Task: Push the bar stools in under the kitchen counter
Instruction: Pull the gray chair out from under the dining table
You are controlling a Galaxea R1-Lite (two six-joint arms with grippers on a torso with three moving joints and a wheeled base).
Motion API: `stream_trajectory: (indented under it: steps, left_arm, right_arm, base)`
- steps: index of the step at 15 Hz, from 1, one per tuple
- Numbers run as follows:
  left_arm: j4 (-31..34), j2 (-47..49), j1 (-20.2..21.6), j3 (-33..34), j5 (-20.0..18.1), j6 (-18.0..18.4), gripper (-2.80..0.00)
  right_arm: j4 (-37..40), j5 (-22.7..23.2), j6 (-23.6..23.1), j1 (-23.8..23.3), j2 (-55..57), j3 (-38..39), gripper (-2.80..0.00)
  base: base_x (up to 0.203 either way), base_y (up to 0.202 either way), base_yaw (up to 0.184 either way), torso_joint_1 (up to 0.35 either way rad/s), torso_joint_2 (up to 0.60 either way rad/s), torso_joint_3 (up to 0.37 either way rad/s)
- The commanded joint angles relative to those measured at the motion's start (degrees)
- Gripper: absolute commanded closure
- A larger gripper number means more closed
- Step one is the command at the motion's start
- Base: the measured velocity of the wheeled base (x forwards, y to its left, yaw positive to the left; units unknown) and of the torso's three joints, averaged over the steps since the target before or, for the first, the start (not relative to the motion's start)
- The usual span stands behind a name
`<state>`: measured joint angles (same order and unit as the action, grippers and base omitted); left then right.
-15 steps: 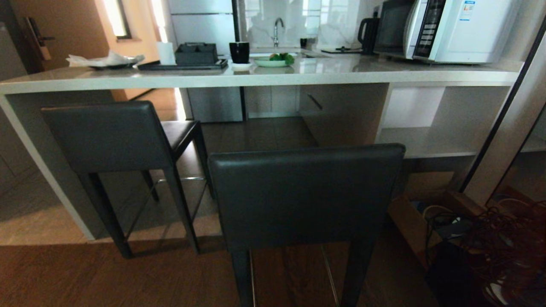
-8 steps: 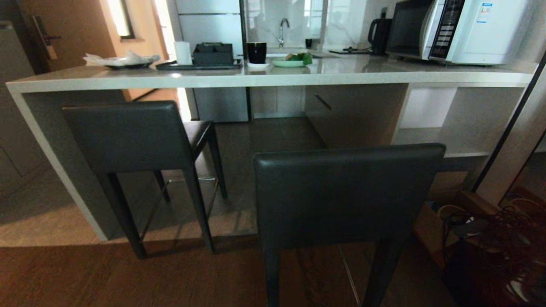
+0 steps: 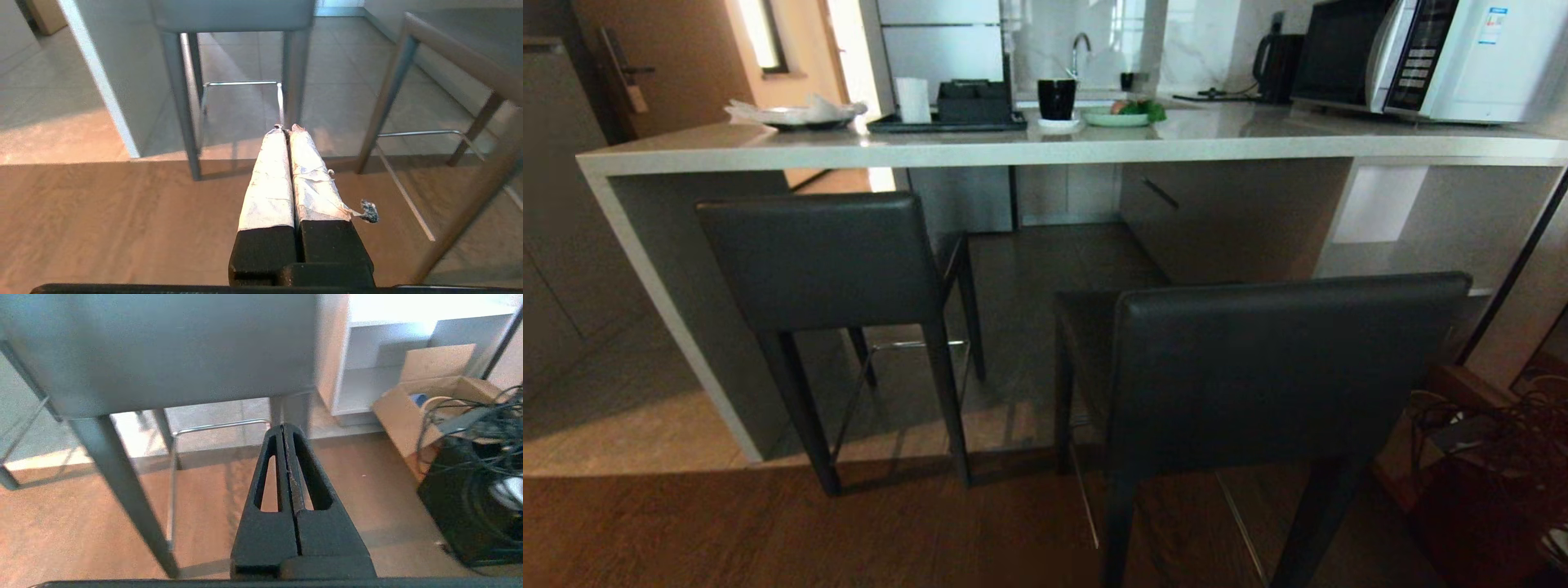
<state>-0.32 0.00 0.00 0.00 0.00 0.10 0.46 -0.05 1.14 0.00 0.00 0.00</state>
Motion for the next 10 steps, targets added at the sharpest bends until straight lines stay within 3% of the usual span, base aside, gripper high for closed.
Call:
stream_trajectory:
  steps: [1, 10]
  left_arm:
    - [0.0, 0.1, 0.0, 0.0, 0.0, 0.0, 0.00]
    - [0.0, 0.1, 0.0, 0.0, 0.0, 0.0, 0.00]
  right_arm:
    - [0.0, 0.0, 0.0, 0.0, 0.1, 0.1, 0.00]
    - [0.0, 0.0, 0.0, 0.0, 0.1, 0.1, 0.00]
  base:
    - [0.000, 0.200, 0.001, 0.007, 0.00, 0.007]
    - [0.000, 0.197, -0.002, 0.002, 0.00, 0.003]
